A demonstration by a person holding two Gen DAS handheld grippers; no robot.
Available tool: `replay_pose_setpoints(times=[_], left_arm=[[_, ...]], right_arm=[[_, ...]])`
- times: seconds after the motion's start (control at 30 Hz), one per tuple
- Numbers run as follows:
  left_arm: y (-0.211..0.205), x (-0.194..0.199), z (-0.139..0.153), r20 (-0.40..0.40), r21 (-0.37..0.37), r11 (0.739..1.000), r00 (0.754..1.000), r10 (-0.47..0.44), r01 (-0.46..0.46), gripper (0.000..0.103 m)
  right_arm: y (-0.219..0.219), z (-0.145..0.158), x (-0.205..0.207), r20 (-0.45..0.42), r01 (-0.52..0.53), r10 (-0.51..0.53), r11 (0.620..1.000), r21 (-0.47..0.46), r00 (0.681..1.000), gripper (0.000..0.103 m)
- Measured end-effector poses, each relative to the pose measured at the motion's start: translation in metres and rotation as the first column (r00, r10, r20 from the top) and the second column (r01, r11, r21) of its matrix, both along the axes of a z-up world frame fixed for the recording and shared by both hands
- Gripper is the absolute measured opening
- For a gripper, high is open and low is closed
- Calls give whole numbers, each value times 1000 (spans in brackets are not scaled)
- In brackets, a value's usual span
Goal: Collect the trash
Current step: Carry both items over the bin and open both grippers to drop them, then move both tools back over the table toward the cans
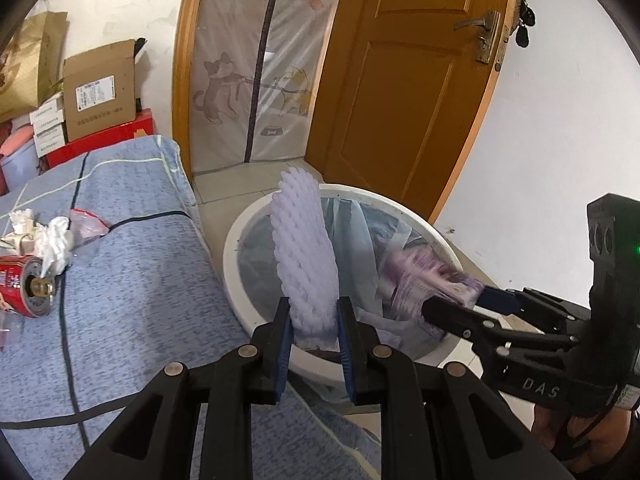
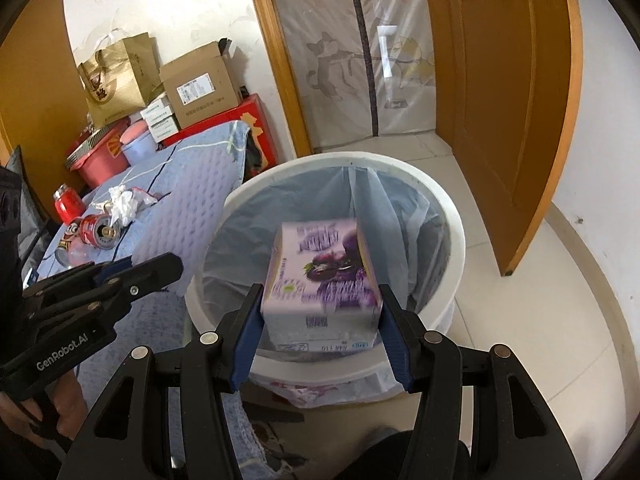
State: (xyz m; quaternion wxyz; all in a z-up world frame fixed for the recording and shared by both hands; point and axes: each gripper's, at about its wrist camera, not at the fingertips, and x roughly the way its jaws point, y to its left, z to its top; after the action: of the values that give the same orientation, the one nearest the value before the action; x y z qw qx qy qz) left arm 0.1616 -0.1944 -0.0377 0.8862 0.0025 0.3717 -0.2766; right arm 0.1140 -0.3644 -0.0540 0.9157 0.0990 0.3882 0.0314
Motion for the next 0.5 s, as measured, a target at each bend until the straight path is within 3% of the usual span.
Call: replay_pose_setpoints(times=[0.3,0.5], left_arm=[[1,1,0,5,-10,1000,1000,12,-12,35],[14,-3,5,8,-36,998,999,44,-44,36]], right_arm=[[-3,3,-4,24,13,-13,1000,-1,1000,56],[0,10,-7,45,0,0,1000,-2,999,56]])
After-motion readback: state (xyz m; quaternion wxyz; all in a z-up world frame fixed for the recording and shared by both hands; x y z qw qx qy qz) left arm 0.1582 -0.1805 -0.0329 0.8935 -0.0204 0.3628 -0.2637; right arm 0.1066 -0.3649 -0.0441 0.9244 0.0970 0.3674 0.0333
